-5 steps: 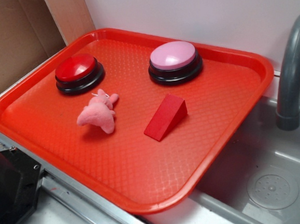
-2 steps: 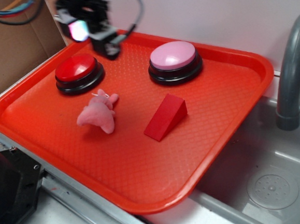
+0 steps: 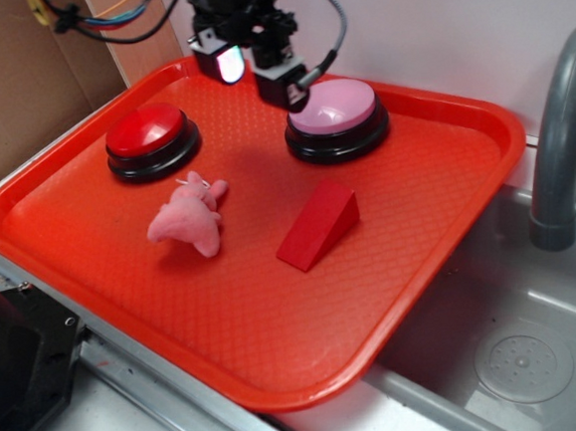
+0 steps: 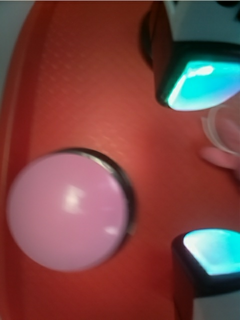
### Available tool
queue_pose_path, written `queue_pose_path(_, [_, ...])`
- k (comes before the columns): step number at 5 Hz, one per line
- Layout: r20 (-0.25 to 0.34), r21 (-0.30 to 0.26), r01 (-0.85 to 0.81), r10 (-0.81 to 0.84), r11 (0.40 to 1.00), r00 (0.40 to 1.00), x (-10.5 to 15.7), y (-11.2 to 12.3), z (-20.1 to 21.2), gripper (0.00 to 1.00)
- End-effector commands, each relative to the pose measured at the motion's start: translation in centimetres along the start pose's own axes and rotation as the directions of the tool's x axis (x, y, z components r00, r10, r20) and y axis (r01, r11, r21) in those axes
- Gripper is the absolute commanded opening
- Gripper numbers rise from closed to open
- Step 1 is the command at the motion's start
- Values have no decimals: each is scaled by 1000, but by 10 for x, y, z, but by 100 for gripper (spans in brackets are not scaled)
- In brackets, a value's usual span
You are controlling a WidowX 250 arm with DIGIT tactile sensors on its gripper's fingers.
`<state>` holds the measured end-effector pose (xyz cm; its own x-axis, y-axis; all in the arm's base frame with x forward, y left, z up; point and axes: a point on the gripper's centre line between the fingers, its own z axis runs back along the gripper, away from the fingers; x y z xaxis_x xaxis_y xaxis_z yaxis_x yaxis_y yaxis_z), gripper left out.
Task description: Push the pink button.
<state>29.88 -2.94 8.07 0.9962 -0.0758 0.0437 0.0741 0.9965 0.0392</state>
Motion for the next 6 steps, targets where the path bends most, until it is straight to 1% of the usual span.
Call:
queue_pose_path(1, [90,36,39,-42,999,995,42,-10,-4,100])
queue_pose_path(2, [64,47,47,-50,998,997,42,-12,-17,100])
queue_pose_path(3, [72,42,41,-44,998,996,37,-11,-16,100])
queue_pose_path(4, [106,46,37,-42,998,993,31,-5,0,100])
queue_pose_path(5, [85,56,70,-74,996,994,18,4,27,100])
queue_pose_path(6, [64,33,64,-66,997,996,5,11,42,100])
